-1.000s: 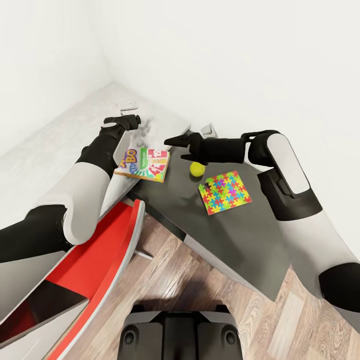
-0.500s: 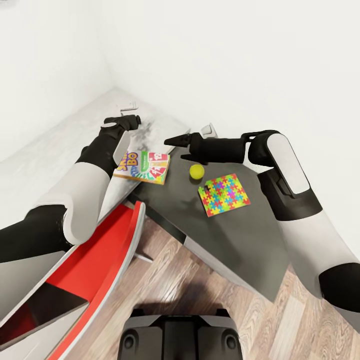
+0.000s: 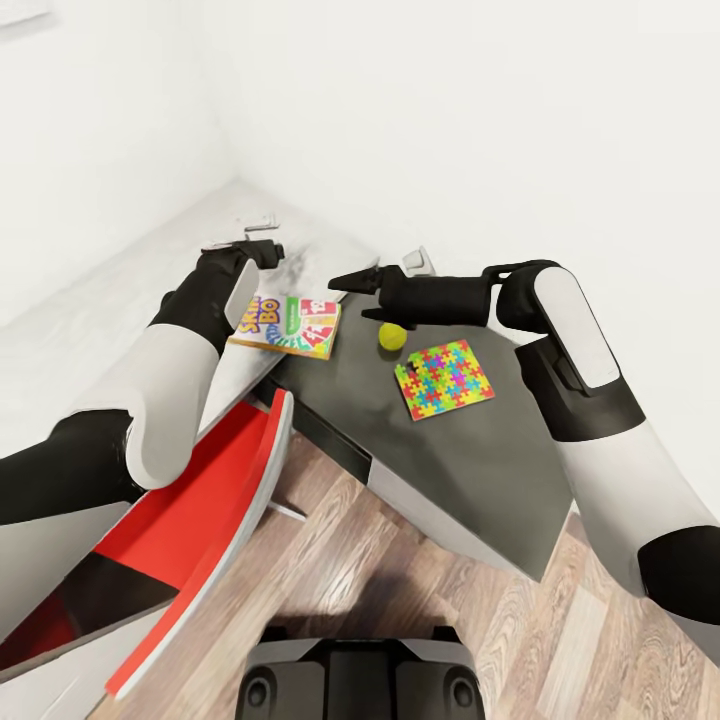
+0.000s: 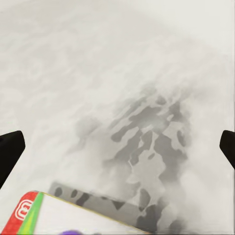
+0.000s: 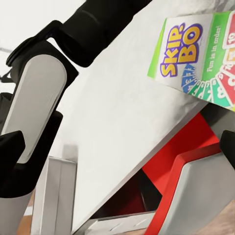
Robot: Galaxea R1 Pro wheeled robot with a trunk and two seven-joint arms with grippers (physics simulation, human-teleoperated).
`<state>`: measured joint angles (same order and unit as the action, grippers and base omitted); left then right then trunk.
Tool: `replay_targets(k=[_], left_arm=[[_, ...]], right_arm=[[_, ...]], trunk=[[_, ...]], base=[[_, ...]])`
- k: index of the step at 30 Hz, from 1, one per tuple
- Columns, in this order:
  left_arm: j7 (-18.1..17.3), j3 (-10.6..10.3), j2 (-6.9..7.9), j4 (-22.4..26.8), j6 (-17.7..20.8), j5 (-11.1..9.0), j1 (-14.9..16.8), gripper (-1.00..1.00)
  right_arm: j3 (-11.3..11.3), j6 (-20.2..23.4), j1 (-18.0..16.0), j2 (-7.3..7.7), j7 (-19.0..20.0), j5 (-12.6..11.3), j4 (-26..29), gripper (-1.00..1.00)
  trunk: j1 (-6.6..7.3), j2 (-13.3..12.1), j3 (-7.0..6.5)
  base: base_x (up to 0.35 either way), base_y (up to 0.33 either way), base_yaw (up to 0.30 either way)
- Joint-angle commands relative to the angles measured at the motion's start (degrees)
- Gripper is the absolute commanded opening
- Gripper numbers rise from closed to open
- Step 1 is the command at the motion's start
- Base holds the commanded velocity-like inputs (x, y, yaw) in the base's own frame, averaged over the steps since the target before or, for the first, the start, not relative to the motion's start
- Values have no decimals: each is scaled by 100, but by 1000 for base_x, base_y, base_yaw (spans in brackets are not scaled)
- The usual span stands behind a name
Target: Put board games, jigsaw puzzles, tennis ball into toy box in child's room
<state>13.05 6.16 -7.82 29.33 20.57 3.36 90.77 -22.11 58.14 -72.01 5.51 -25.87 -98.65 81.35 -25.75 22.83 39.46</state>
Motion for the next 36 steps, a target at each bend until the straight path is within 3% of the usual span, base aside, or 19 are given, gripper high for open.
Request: replay_targets(k=[1, 8, 11, 17, 25, 29, 32, 36], left_arm=[[-38, 40, -6, 12, 101, 34, 3, 100], [-749, 347, 172, 177, 861, 35, 4, 100], [-1050, 671, 299, 432, 1473, 37, 8, 100], [-1182, 1061, 468, 816, 2092, 34, 9, 100], [-1314, 1262, 678, 982, 2414, 26, 10, 100], [-1628, 1282, 765, 1148, 2593, 4, 9, 100], [-2035, 1306, 887, 1263, 2926, 5, 9, 100], [-2259, 1321, 1102, 1329, 3537, -6, 10, 100]], right_arm=[[-6, -4, -6, 6, -58, -58, 4, 100], [-4, -4, -6, 11, -58, -58, 4, 100], [-4, -4, -6, 11, -58, -58, 4, 100], [-4, -4, -6, 11, -58, -58, 17, 100], [4, -4, -6, 11, -58, -58, 36, 100], [5, -5, -6, 11, -58, -56, 38, 100], [5, -7, -6, 15, -58, -56, 39, 100], [5, -11, -6, 19, -65, -51, 41, 100]], trunk=[[-4, 9, -2], [-4, 9, -66], [-4, 9, -93], [-4, 9, -148], [-4, 9, -221], [-4, 9, -258], [-4, 9, -285], [-4, 9, -322]], base=[[-11, 0, 0], [-4, 0, 0], [0, 0, 0], [0, 0, 0], [0, 0, 0], [0, 0, 0], [0, 0, 0], [0, 0, 0]])
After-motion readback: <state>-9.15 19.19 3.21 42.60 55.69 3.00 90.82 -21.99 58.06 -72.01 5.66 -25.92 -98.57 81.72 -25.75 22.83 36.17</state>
